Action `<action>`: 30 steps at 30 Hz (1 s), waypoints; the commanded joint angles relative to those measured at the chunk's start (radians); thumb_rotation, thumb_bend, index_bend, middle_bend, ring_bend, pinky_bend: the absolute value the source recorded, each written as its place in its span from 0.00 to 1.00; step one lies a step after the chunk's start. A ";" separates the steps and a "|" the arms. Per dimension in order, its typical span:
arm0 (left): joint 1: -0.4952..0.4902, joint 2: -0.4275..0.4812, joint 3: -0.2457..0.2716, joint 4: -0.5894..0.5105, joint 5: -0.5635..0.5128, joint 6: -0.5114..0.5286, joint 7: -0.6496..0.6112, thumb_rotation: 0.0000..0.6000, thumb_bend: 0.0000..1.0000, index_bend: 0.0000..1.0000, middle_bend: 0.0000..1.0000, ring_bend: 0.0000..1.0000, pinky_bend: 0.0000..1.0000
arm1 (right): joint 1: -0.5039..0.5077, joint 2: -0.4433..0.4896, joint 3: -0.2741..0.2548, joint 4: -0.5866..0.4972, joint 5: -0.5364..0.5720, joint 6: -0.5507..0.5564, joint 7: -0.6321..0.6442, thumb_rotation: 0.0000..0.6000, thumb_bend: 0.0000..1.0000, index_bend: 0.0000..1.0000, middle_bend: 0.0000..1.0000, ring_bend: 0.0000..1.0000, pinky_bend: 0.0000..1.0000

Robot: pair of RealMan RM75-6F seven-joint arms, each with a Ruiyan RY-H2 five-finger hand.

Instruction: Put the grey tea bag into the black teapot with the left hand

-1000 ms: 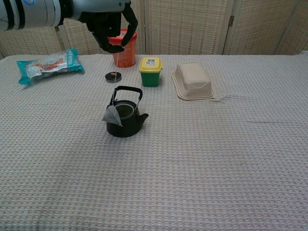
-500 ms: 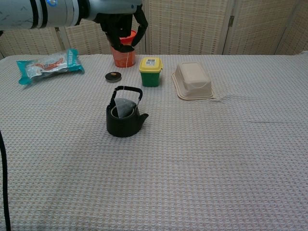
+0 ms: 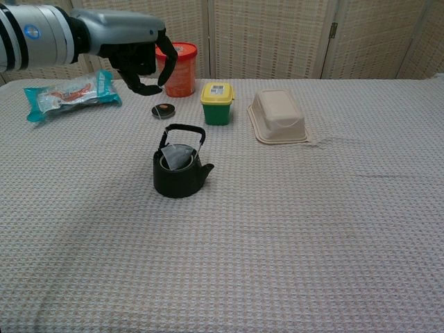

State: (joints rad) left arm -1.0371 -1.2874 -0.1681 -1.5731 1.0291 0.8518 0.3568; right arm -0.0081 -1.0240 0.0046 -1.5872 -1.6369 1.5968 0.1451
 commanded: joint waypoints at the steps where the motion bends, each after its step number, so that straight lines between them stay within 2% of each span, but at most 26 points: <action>1: 0.036 -0.005 0.019 0.061 0.042 -0.004 -0.075 1.00 0.50 0.65 1.00 1.00 1.00 | -0.002 -0.005 -0.003 -0.005 -0.006 0.004 -0.014 1.00 0.23 0.00 0.00 0.00 0.00; 6: 0.047 -0.060 0.025 0.221 0.093 -0.058 -0.198 1.00 0.50 0.64 1.00 1.00 1.00 | -0.002 -0.014 -0.004 -0.012 -0.005 -0.001 -0.043 1.00 0.23 0.00 0.00 0.00 0.00; 8: 0.044 -0.086 0.027 0.295 0.115 -0.081 -0.236 1.00 0.50 0.60 1.00 1.00 1.00 | 0.001 -0.016 -0.001 -0.014 0.003 -0.007 -0.050 1.00 0.23 0.00 0.00 0.00 0.00; 11: 0.035 -0.108 0.026 0.377 0.107 -0.145 -0.284 1.00 0.44 0.37 1.00 1.00 1.00 | 0.004 -0.016 0.005 -0.016 0.019 -0.017 -0.052 1.00 0.23 0.00 0.00 0.00 0.00; 12: 0.033 -0.111 0.024 0.395 0.100 -0.167 -0.298 1.00 0.38 0.26 1.00 1.00 1.00 | 0.007 -0.015 0.007 -0.016 0.024 -0.023 -0.052 1.00 0.23 0.00 0.00 0.00 0.00; 15: 0.029 -0.106 0.026 0.431 0.084 -0.230 -0.327 1.00 0.25 0.03 1.00 1.00 1.00 | 0.014 -0.013 0.010 -0.016 0.034 -0.038 -0.050 1.00 0.23 0.00 0.00 0.00 0.00; 18: 0.035 -0.086 0.024 0.421 0.082 -0.250 -0.346 1.00 0.22 0.00 1.00 1.00 1.00 | 0.015 -0.011 0.009 -0.017 0.034 -0.041 -0.049 1.00 0.23 0.00 0.00 0.00 0.00; 22: 0.073 -0.002 0.018 0.286 0.123 -0.187 -0.366 1.00 0.22 0.00 1.00 1.00 1.00 | 0.013 -0.010 0.004 -0.019 0.023 -0.036 -0.045 1.00 0.23 0.00 0.00 0.00 0.00; 25: 0.137 0.132 0.024 0.038 0.185 -0.126 -0.426 1.00 0.23 0.00 1.00 1.00 1.00 | 0.012 -0.007 -0.002 -0.019 0.010 -0.031 -0.040 1.00 0.23 0.00 0.00 0.00 0.00; 26: 0.167 0.191 0.034 -0.072 0.220 -0.100 -0.453 1.00 0.27 0.00 1.00 1.00 1.00 | 0.012 -0.006 -0.004 -0.018 0.005 -0.030 -0.036 1.00 0.23 0.00 0.00 0.00 0.00; 28: 0.217 0.278 0.066 -0.232 0.288 -0.065 -0.476 1.00 0.42 0.00 1.00 1.00 1.00 | 0.012 -0.004 -0.008 -0.015 -0.007 -0.025 -0.030 1.00 0.23 0.00 0.00 0.00 0.00; 30: 0.242 0.320 0.092 -0.311 0.322 -0.052 -0.466 1.00 0.61 0.00 1.00 1.00 1.00 | 0.010 -0.003 -0.012 -0.014 -0.019 -0.018 -0.026 1.00 0.23 0.00 0.00 0.00 0.00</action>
State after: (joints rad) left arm -0.8974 -1.1466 -0.1267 -1.6050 1.2286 0.7147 -0.0586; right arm 0.0029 -1.0277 -0.0042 -1.6028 -1.6494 1.5745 0.1157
